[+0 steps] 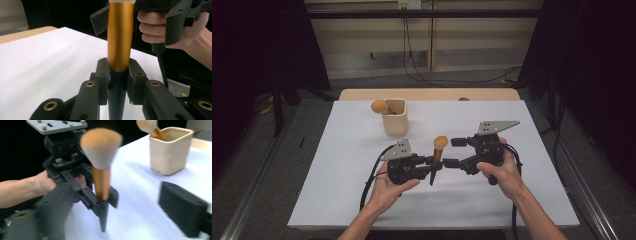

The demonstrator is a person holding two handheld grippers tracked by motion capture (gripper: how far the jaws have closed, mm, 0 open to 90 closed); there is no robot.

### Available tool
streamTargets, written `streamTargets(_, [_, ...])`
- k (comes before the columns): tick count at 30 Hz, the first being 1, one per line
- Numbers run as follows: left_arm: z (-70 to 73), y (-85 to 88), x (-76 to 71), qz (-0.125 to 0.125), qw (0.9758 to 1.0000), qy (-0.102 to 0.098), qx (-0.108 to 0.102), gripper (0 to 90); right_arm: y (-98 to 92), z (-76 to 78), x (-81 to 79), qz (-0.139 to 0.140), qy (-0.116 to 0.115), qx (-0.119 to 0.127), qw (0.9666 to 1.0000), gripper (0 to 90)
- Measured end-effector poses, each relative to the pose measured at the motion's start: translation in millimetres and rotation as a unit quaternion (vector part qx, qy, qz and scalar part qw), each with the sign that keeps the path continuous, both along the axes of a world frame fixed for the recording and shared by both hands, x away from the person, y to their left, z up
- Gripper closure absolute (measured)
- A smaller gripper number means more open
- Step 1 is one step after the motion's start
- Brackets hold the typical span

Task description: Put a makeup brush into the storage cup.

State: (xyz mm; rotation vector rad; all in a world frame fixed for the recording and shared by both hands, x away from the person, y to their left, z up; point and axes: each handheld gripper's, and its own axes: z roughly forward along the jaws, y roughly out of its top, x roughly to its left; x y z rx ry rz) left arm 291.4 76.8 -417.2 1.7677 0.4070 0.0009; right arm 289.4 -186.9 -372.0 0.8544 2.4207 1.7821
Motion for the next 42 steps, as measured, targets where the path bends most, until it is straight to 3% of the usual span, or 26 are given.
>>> streamTargets(5, [1.4,2.8,2.8,0.013,0.9999,0.005,-0.006,74.2,-8.6,-6.6,-2.8,-0.018,-0.012,0.001,0.9998,0.0])
streamTargets(11, [3.9,7.4,5.9,0.019,0.9998,0.001,-0.001,74.2,-19.3,-14.7,-6.8,-0.057,-0.018,-0.004,0.9982,1.1])
streamTargets(14, [5.6,14.8,6.3,0.028,0.9996,0.001,-0.004,74.1,-27.2,-18.3,-11.9,-0.051,-0.027,0.003,0.9983,0.0])
streamTargets(16, [6.8,19.7,6.9,0.034,0.9994,0.001,-0.002,74.1,-29.6,-19.1,-15.4,-0.062,-0.023,-0.008,0.9978,2.1])
streamTargets(19, [9.0,26.0,7.7,0.039,0.9992,0.000,-0.004,74.1,-29.6,-21.0,-22.7,-0.101,-0.041,-0.038,0.9933,2.3])
streamTargets(22, [9.8,28.7,8.6,0.047,0.9989,0.001,-0.007,74.1,-32.9,-27.9,-27.8,-0.119,-0.053,-0.028,0.9911,1.3])
streamTargets(31, [15.4,34.5,14.2,0.059,0.9982,-0.003,-0.008,74.1,-48.5,-44.2,-40.1,-0.170,-0.078,-0.042,0.9815,2.6])
streamTargets(33, [19.7,37.9,15.5,0.063,0.9980,-0.007,-0.009,74.1,-53.3,-47.6,-43.8,-0.165,-0.076,-0.030,0.9828,1.0])
streamTargets(35, [24.6,41.7,16.9,0.066,0.9977,-0.011,-0.013,74.1,-57.8,-51.5,-48.1,-0.164,-0.066,-0.033,0.9837,0.9])
streamTargets(42, [39.2,56.7,22.4,0.082,0.9963,-0.019,-0.020,74.1,-67.8,-62.0,-62.1,-0.206,-0.092,-0.024,0.9739,0.2])
